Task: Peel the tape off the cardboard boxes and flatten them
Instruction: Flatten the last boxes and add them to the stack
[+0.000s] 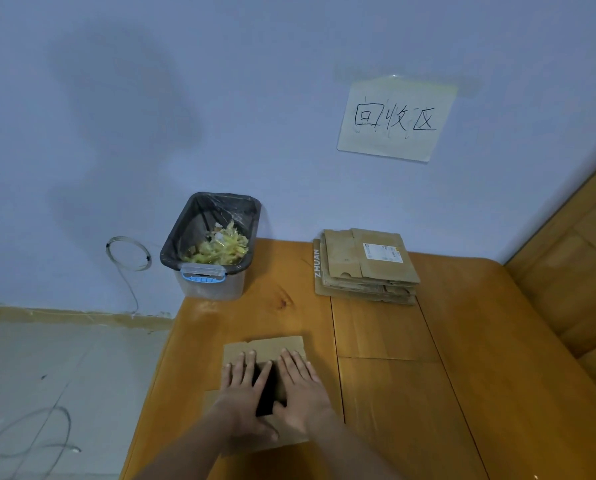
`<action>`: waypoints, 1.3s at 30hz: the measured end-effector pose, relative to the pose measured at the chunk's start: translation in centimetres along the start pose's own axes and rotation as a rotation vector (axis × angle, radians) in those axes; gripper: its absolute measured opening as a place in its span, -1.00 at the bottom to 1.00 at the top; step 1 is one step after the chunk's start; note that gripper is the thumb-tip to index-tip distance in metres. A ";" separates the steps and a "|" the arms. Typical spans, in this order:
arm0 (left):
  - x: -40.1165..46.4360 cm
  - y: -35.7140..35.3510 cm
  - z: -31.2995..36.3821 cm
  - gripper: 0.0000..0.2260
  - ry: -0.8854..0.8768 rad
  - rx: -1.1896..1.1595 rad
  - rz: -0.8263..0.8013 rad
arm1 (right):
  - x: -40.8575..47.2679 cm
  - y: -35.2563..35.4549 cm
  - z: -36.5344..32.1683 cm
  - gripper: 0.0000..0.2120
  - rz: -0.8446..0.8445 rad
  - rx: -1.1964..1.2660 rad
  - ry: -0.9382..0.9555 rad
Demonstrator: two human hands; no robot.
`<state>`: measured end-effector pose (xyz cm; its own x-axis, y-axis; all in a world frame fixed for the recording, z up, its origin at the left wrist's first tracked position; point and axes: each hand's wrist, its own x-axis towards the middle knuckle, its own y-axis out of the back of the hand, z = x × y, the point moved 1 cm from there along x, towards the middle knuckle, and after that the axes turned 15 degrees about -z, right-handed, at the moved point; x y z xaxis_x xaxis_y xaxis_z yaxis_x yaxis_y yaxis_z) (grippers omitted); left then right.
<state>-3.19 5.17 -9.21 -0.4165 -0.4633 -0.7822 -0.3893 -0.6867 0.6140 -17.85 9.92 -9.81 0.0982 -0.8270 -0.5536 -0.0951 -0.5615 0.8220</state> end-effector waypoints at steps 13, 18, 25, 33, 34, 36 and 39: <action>-0.9 0.8 -0.7 0.10 -0.066 0.101 0.035 | -1.7 -0.3 -0.2 -0.27 -0.006 0.135 -0.064; -1.8 1.1 -0.7 -0.16 -0.073 0.082 0.123 | -2.1 0.2 0.3 -0.29 -0.022 0.136 -0.084; -3.1 1.6 -1.4 -0.35 -0.096 -0.091 0.293 | -3.0 1.7 1.7 -0.33 0.126 0.294 -0.086; -4.5 0.1 -4.0 -0.40 -0.086 -0.304 0.407 | -5.0 1.6 3.8 -0.38 0.215 0.540 -0.110; -4.7 -0.1 -4.1 -0.39 -0.094 -0.329 0.424 | -5.1 1.6 3.8 -0.38 0.213 0.539 -0.104; -5.1 -0.4 -4.4 -0.39 -0.106 -0.361 0.469 | -5.3 1.7 3.7 -0.38 0.212 0.538 -0.091; -5.8 -0.6 -5.3 -0.40 -0.099 -0.384 0.516 | -5.6 2.1 3.7 -0.37 0.194 0.561 -0.065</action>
<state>3.79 5.26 -5.59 -0.5526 -0.7456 -0.3725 0.1947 -0.5501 0.8121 -22.25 13.27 -5.48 -0.0327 -0.9060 -0.4220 -0.6154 -0.3145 0.7228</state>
